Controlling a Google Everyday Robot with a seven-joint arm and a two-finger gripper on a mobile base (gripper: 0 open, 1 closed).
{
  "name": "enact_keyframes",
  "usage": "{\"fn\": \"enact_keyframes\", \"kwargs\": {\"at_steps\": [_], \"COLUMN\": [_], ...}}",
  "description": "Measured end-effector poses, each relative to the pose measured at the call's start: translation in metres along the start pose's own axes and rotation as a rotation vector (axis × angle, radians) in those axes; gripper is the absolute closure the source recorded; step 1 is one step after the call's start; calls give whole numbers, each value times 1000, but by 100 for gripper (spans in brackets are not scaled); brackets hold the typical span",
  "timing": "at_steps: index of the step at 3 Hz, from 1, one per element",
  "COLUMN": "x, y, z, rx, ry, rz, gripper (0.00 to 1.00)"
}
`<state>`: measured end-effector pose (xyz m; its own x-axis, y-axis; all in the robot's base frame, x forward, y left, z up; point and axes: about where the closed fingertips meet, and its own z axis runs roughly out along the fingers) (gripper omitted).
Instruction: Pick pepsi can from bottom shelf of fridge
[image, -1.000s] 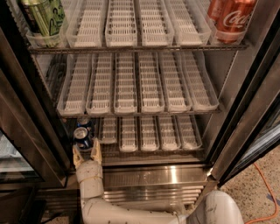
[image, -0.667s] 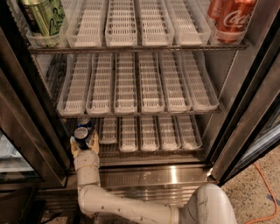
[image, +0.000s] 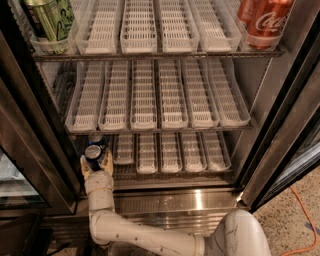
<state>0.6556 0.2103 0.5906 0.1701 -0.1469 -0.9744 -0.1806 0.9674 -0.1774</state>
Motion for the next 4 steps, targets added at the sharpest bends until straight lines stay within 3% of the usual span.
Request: {"fn": "enact_keyframes", "kwargs": {"at_steps": [2,3,4], "x": [0,0,-1], "y": [0,0,0], "z": [0,0,0], "rx": [0,0,1], "ry": [0,0,-1], "rz": [0,0,0], "gripper": [92,100,100]}}
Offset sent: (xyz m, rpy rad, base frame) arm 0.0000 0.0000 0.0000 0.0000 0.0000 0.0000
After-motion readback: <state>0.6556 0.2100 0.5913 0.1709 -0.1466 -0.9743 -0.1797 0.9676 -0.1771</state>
